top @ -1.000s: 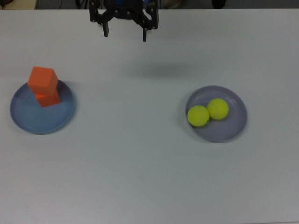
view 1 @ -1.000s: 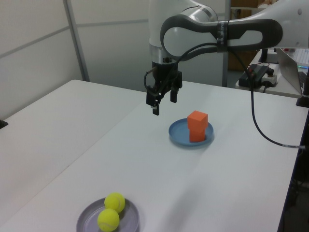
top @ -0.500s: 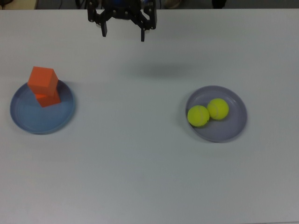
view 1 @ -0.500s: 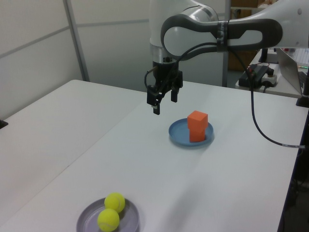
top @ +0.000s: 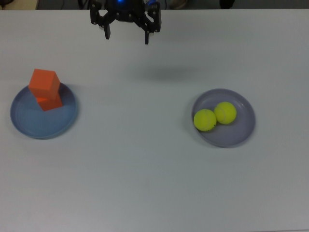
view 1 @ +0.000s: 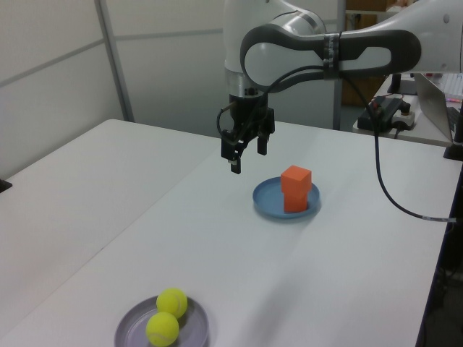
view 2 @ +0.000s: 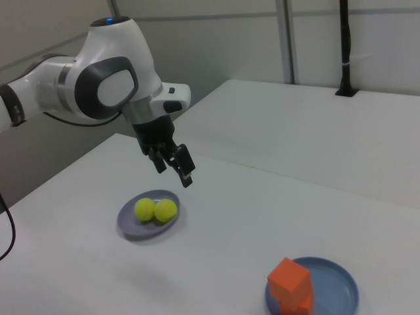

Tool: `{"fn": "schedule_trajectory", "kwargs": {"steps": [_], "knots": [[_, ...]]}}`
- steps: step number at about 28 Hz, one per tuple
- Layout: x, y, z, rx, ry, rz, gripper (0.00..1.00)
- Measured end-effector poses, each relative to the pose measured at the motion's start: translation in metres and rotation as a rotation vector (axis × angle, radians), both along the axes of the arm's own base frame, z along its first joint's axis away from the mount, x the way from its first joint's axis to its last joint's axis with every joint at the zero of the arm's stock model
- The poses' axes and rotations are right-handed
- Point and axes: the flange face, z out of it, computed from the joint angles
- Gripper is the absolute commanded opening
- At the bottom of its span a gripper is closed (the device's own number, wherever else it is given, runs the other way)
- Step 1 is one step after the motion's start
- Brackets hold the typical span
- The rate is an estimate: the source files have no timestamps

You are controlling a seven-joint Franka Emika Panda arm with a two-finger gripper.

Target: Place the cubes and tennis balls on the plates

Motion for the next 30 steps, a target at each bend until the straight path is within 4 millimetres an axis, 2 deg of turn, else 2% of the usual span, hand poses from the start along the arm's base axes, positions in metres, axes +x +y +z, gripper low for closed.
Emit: {"fn": "schedule_trajectory", "kwargs": {"steps": [30], "knots": [[-0.0056,0.0045,-0.0009,-0.004,0.037,0.008,1.0]]}}
